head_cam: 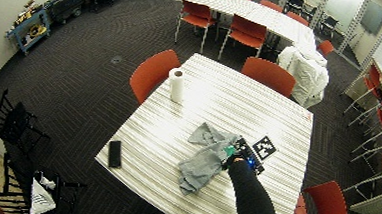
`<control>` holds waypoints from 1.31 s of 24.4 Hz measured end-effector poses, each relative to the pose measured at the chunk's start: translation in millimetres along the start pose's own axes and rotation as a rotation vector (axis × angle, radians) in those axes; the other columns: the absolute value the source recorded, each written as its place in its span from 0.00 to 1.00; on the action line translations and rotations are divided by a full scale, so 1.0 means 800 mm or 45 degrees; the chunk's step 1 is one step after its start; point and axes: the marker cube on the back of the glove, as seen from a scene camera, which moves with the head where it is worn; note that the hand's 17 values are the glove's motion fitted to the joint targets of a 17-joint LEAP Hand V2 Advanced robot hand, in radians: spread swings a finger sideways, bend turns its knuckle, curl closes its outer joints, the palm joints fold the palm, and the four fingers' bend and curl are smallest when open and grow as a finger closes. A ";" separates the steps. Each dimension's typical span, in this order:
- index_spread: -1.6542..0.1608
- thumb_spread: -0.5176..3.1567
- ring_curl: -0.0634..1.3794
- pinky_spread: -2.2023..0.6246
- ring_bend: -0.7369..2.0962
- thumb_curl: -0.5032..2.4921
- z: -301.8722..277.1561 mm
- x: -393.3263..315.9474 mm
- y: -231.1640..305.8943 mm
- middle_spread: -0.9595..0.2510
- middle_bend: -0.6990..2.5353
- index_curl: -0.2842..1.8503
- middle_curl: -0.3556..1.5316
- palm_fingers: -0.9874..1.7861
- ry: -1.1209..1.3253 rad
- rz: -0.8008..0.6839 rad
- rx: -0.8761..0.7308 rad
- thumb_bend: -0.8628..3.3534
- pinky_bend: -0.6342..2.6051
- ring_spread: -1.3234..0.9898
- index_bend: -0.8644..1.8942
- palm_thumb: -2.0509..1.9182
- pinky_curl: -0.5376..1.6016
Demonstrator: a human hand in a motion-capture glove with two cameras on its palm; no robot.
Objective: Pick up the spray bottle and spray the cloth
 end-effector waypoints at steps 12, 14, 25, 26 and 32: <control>0.83 0.27 0.35 0.81 0.42 0.42 -0.011 -0.011 0.013 0.80 0.33 0.39 0.46 0.61 -0.083 -0.220 0.133 0.20 0.24 0.55 0.38 0.82 0.37; 0.83 0.27 0.35 0.81 0.42 0.42 -0.016 -0.012 0.022 0.80 0.33 0.39 0.46 0.61 -0.197 -0.330 0.181 0.20 0.24 0.55 0.38 0.82 0.37; 0.82 0.27 0.35 0.81 0.41 0.42 -0.016 0.009 0.066 0.78 0.32 0.39 0.47 0.60 -0.901 -1.151 0.403 0.20 0.25 0.54 0.38 0.82 0.38; 0.82 0.27 0.35 0.81 0.41 0.42 -0.015 0.013 0.070 0.78 0.32 0.39 0.47 0.60 -0.942 -1.199 0.429 0.20 0.25 0.54 0.38 0.82 0.38; 0.81 0.27 0.36 0.80 0.41 0.42 -0.023 0.027 0.086 0.77 0.32 0.39 0.47 0.61 -1.026 -1.210 0.493 0.20 0.25 0.53 0.38 0.82 0.38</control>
